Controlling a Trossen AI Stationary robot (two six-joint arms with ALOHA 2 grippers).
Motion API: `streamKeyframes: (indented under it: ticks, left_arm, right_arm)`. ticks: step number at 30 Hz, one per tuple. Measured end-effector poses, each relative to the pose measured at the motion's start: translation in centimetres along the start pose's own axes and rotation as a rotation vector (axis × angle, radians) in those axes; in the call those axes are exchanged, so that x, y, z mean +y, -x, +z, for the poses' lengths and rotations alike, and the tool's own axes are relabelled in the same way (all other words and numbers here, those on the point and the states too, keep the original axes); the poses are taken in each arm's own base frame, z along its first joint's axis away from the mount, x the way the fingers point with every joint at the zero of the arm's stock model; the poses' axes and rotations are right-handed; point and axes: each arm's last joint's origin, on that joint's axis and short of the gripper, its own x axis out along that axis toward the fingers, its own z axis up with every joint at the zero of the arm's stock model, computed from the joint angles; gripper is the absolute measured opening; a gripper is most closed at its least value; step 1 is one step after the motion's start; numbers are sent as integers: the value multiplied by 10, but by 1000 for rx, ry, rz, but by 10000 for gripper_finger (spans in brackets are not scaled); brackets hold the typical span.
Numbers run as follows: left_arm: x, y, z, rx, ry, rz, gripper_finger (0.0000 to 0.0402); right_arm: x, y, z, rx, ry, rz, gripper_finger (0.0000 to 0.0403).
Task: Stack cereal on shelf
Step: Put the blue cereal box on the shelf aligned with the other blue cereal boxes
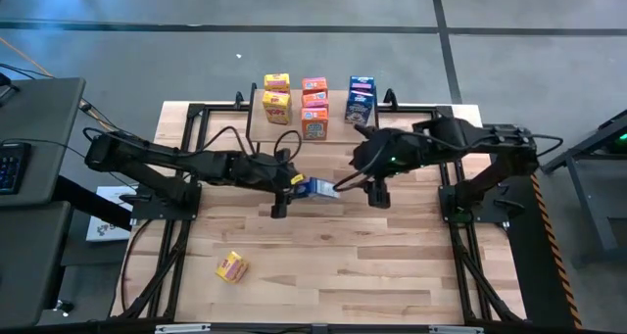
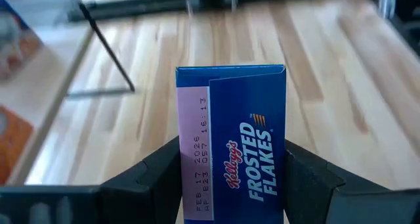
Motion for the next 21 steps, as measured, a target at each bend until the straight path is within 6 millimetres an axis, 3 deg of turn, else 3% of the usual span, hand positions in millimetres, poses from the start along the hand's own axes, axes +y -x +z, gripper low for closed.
streamKeyframes:
  ticks: [10,21]
  left_arm:
    - [2,3,23,-237,-31,25,197]
    - [3,5,31,-322,-50,39,197]
  right_arm:
    - [3,-39,12,17,7,16,243]
    - [2,-46,18,-24,15,-52,243]
